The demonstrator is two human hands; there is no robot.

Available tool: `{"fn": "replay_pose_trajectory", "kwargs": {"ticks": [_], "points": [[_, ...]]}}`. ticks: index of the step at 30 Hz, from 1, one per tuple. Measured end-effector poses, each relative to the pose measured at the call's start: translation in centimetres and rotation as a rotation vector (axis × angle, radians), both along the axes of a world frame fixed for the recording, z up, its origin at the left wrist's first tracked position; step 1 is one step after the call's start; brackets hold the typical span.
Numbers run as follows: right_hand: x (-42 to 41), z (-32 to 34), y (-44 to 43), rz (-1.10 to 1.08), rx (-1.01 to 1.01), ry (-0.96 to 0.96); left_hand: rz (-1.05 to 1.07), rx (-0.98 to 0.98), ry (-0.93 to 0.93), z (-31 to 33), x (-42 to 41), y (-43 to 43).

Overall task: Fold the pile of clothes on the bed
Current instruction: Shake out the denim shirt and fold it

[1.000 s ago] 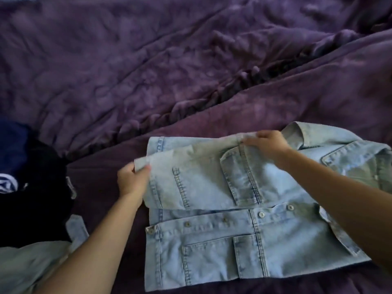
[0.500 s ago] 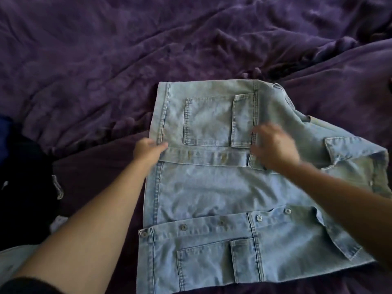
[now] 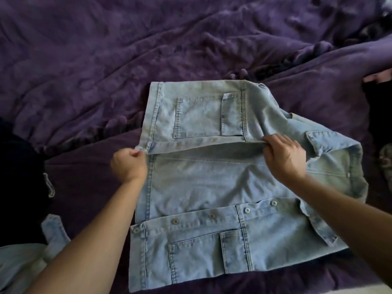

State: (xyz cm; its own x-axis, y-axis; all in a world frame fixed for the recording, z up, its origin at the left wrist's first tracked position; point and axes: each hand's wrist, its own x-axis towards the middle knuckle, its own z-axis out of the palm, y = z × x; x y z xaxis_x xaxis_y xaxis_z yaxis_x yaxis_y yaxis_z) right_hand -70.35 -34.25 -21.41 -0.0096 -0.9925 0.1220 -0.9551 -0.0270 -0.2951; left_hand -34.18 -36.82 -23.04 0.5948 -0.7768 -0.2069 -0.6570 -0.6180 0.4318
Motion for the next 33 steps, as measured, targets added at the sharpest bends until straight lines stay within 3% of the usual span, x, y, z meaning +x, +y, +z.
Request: {"fn": "replay_pose_trajectory", "kwargs": {"ticks": [2, 4, 6, 8, 10, 12, 14, 15, 17, 20, 22, 25, 28, 31, 33], "points": [[0.1, 0.5, 2.0, 0.054, -0.028, -0.014, 0.031, 0.012, 0.108, 0.3, 0.3, 1.9], [0.2, -0.2, 4.6, 0.139, 0.066, 0.000, 0.248, 0.098, 0.509, 0.1, -0.6, 2.8], [0.3, -1.7, 6.7, 0.220, 0.400, 0.107, 0.470, 0.232, 0.896, -0.4, -2.2, 2.5], [-0.1, -2.9, 7.6, 0.254, 0.750, 0.145, 0.552, 0.339, 1.038, -1.6, -3.7, 1.5], [-0.8, -2.6, 6.5, 0.189, 0.784, 0.050, 0.629, 0.312, 1.053, -3.1, -4.2, 0.5], [-1.7, -1.7, 3.3, 0.083, 0.446, -0.060, 0.713, 0.236, 0.993, -4.1, -4.3, -0.1], [-3.3, -1.3, -0.9, -0.029, 0.161, -0.079, 0.678, 0.144, 0.788, -4.5, -4.2, 0.3], [-4.3, -1.3, -3.1, -0.074, 0.158, -0.054, 0.599, 0.081, 0.607, -4.5, -4.2, 1.1], [-6.2, -1.8, -6.8, -0.094, 0.371, 0.079, 0.408, 0.014, 0.301, -3.8, -4.3, 3.9], [-7.7, -2.3, -8.5, 0.079, 0.646, 0.430, 0.214, 0.139, 0.081, -2.5, -4.6, 7.2], [-8.7, -2.1, -8.3, 0.171, 0.626, 0.537, 0.078, 0.176, -0.085, -1.9, -5.0, 7.1], [-11.9, -0.2, -8.9, 0.056, 0.557, 0.314, -0.245, 0.047, -0.220, -0.6, -7.8, 5.2], [-17.5, 1.9, -11.0, -0.286, 0.416, -0.004, -0.581, 0.005, -0.266, -0.6, -11.6, 3.0], [-20.5, 2.7, -11.4, -0.493, 0.324, 0.113, -0.802, 0.245, -0.264, -2.1, -14.3, 1.4], [-19.5, 2.5, -10.3, -0.494, 0.159, 0.140, -0.869, 0.383, -0.285, -3.4, -15.3, 1.6]]}}
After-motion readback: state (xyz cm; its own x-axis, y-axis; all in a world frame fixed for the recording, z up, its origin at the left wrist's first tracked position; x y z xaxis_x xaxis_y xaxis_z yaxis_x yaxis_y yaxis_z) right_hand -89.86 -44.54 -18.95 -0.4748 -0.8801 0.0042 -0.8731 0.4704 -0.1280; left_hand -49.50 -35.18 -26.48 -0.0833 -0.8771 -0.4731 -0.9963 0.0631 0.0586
